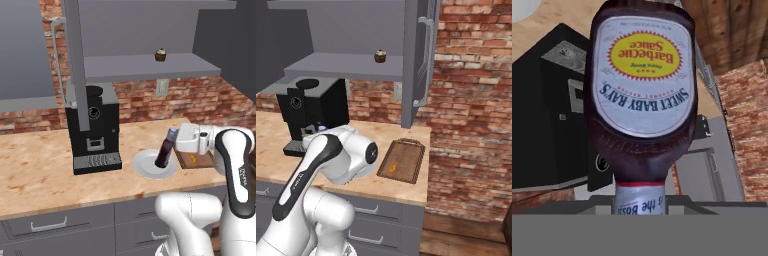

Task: Pick the shrimp from the plate and place it on the cutting board. Then pick the condiment bottle from the cabinet and place it next to the cutting board.

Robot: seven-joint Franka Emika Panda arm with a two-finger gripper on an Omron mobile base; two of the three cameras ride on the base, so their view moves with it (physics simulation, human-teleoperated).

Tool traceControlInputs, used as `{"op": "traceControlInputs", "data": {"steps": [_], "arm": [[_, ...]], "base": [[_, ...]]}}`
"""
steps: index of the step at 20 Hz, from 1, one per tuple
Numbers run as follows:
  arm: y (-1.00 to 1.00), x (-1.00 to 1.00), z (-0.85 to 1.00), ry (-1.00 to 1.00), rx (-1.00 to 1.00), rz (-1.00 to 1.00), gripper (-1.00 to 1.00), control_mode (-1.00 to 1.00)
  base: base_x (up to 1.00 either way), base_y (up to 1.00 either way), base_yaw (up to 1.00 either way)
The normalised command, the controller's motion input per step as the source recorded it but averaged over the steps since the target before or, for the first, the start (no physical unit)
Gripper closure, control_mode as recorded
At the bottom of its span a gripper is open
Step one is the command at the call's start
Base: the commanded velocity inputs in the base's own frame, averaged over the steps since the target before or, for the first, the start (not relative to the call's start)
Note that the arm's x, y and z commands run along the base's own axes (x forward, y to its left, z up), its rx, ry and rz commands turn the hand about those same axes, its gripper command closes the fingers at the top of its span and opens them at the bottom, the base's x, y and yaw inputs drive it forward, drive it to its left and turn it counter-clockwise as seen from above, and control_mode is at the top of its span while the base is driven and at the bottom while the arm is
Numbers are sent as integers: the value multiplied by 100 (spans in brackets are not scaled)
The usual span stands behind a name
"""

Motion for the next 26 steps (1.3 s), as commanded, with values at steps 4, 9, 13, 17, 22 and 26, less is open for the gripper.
{"op": "traceControlInputs", "data": {"steps": [4,9,13,17,22,26], "arm": [[-13,-1,12,21,0,0,100,-100],[-17,0,6,20,0,0,100,-100],[-27,0,0,13,0,0,100,-100],[-28,0,0,5,1,0,100,-100],[-20,0,0,0,2,0,100,-100],[-14,0,-1,0,3,0,100,-100]], "base": [[0,0,0],[0,0,0],[0,0,0],[0,0,0],[0,0,0],[0,0,0]]}}
